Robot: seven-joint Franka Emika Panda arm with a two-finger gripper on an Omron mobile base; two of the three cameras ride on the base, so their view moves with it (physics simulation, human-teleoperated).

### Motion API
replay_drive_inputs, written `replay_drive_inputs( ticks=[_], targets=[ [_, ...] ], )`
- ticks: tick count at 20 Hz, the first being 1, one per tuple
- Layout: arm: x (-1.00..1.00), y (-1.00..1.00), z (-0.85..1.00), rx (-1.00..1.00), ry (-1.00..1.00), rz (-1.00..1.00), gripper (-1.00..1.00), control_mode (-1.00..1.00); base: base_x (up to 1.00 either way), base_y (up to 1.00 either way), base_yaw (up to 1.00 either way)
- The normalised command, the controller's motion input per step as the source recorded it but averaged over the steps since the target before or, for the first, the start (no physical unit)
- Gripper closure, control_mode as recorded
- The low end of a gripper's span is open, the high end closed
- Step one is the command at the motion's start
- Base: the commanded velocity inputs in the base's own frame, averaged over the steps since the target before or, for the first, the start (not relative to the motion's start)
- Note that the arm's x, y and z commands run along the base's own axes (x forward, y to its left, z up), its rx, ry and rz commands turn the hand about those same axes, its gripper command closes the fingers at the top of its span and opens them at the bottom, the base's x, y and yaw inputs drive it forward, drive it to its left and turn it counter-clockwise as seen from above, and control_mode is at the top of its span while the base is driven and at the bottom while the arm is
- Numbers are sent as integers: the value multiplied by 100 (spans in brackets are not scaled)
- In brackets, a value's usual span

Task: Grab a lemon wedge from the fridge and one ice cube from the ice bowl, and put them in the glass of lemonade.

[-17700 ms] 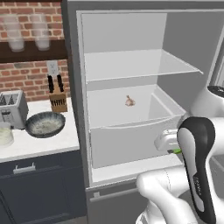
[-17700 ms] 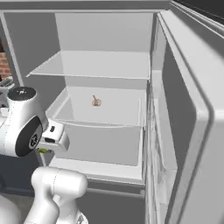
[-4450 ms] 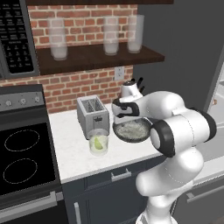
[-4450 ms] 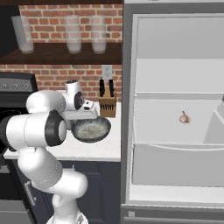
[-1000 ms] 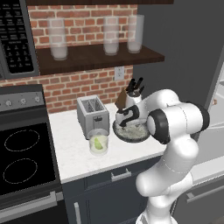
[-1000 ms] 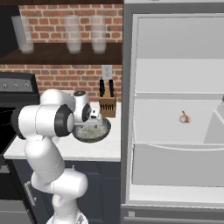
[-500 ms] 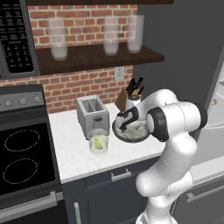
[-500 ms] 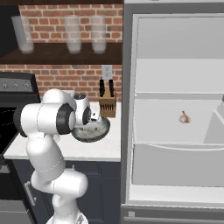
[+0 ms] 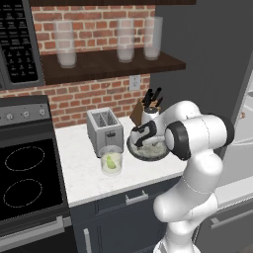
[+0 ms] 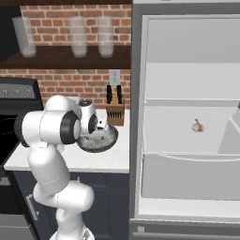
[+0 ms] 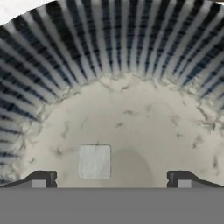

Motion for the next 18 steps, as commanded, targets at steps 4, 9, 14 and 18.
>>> replay_drive_inputs(
  ticks=[4,9,14,18],
  targets=[
    [3,0,0,0,0,0,-100,-100,0,0,0],
    [25,0,0,0,3,0,-100,-100,0,0,0],
    [2,0,0,0,0,0,-100,-100,0,0,0],
    [-16,0,0,0,0,0,-100,-100,0,0,0]
  ],
)
